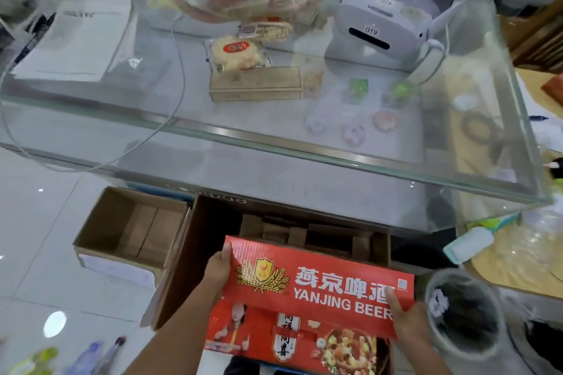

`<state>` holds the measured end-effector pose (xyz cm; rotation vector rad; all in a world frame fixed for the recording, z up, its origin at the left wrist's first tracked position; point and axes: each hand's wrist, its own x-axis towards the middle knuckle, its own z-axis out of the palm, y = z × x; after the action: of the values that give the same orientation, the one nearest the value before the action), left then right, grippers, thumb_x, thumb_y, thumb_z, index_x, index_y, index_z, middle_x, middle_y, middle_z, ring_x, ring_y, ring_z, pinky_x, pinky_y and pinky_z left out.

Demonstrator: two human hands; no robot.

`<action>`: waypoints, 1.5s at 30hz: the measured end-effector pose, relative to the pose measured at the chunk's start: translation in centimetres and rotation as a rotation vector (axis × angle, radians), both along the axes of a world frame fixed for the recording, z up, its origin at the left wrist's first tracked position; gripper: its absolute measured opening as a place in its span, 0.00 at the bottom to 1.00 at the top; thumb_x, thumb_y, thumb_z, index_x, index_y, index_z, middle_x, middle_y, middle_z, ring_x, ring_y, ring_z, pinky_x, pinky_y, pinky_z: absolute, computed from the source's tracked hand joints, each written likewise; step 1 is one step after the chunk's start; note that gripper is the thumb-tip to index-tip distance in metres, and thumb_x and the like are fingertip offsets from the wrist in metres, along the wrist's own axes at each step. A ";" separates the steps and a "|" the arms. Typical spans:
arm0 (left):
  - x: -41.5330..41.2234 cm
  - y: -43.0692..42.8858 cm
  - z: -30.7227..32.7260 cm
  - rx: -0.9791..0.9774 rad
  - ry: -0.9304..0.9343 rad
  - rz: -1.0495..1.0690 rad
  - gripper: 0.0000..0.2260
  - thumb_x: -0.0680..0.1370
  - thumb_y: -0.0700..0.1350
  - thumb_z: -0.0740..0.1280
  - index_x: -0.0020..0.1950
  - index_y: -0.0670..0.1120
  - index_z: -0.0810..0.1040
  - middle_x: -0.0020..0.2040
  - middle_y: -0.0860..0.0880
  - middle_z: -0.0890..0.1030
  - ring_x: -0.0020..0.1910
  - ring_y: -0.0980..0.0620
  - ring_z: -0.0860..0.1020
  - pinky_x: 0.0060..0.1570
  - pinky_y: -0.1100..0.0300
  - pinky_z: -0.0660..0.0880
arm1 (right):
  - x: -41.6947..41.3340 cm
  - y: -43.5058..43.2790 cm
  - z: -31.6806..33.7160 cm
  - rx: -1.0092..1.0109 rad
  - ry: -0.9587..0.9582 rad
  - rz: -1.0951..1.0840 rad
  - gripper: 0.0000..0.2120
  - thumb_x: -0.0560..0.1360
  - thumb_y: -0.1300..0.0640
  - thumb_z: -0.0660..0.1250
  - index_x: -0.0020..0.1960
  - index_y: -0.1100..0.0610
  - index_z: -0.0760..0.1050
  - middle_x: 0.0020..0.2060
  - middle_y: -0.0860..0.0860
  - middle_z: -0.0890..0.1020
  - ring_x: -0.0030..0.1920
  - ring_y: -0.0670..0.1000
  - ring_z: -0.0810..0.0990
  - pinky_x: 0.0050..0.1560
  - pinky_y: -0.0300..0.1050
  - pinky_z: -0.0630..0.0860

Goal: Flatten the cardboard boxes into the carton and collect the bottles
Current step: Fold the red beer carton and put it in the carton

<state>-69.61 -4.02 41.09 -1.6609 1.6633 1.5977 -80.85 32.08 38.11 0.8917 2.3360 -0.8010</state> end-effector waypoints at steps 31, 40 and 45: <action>1.5 -5.5 -2.3 -0.189 -0.227 0.005 0.28 0.83 0.55 0.49 0.67 0.33 0.70 0.63 0.32 0.74 0.64 0.35 0.72 0.63 0.47 0.68 | -1.9 -11.5 5.4 0.084 0.007 0.289 0.32 0.73 0.39 0.65 0.62 0.63 0.63 0.60 0.63 0.73 0.57 0.66 0.76 0.57 0.61 0.74; 3.3 -7.0 -3.2 -0.227 -0.232 -0.112 0.29 0.78 0.51 0.63 0.75 0.40 0.59 0.72 0.37 0.66 0.71 0.37 0.64 0.70 0.41 0.64 | -0.3 -14.1 4.8 0.098 -0.008 0.294 0.33 0.73 0.38 0.64 0.65 0.62 0.60 0.62 0.62 0.70 0.59 0.66 0.75 0.55 0.61 0.74; 4.8 -6.8 -0.3 -0.196 -0.220 -0.192 0.34 0.77 0.56 0.61 0.78 0.46 0.52 0.76 0.40 0.59 0.74 0.39 0.60 0.72 0.43 0.60 | 1.0 -16.3 7.1 0.114 -0.048 0.272 0.38 0.73 0.39 0.66 0.70 0.64 0.58 0.67 0.62 0.67 0.65 0.64 0.70 0.60 0.59 0.71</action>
<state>-64.78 -10.77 40.78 -1.6400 1.8467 1.1513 -79.81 15.78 45.24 0.6116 2.4119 -0.5332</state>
